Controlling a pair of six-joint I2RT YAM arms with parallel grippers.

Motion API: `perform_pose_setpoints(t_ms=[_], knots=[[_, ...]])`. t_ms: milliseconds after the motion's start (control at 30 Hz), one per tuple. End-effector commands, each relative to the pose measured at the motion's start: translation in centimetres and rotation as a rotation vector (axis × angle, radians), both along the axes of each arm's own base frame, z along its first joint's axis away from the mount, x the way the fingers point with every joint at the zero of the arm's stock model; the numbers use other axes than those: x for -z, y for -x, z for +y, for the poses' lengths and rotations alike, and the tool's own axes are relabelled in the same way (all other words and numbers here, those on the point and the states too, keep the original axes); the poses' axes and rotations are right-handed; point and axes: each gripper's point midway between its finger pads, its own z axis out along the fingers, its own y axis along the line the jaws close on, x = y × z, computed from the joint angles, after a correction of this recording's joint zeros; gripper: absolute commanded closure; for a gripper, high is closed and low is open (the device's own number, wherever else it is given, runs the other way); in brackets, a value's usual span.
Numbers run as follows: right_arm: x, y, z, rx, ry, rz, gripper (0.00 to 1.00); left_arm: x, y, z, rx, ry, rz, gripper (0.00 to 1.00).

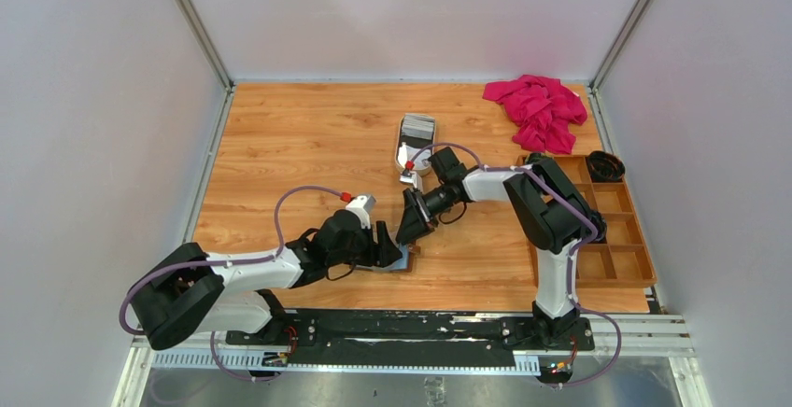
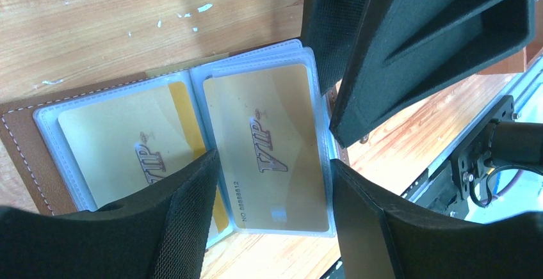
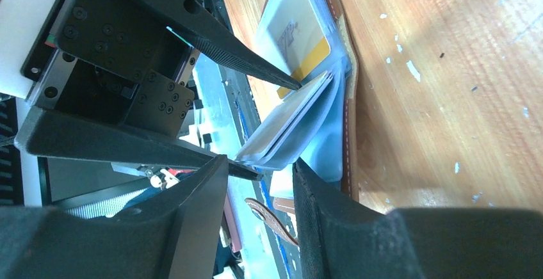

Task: Put the credit cards into the card holder
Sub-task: Turn over the card slot in the card holder.

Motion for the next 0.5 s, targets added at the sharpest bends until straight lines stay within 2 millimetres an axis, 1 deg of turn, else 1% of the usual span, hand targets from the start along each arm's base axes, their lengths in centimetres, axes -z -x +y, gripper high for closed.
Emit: perform_pose_setpoints(t_ms=[0, 133, 267, 467], knots=[[-0.35, -0.46, -0.25, -0.006, -0.024, 0.021, 0.54, 0.47, 0.13, 0.63, -0.005, -0.003, 0.001, 0.35], [-0.61, -0.52, -0.29, -0.011, -0.041, 0.018, 0.53, 0.61, 0.14, 0.76, -0.009, -0.002, 0.005, 0.36], [-0.38, -0.93, -0.57, 0.003, -0.034, 0.016, 0.54, 0.57, 0.12, 0.84, -0.011, 0.000, 0.004, 0.36], [0.14, -1.36, -0.95, 0.017, -0.016, 0.004, 0.59, 0.52, 0.06, 0.88, -0.013, 0.003, 0.003, 0.36]])
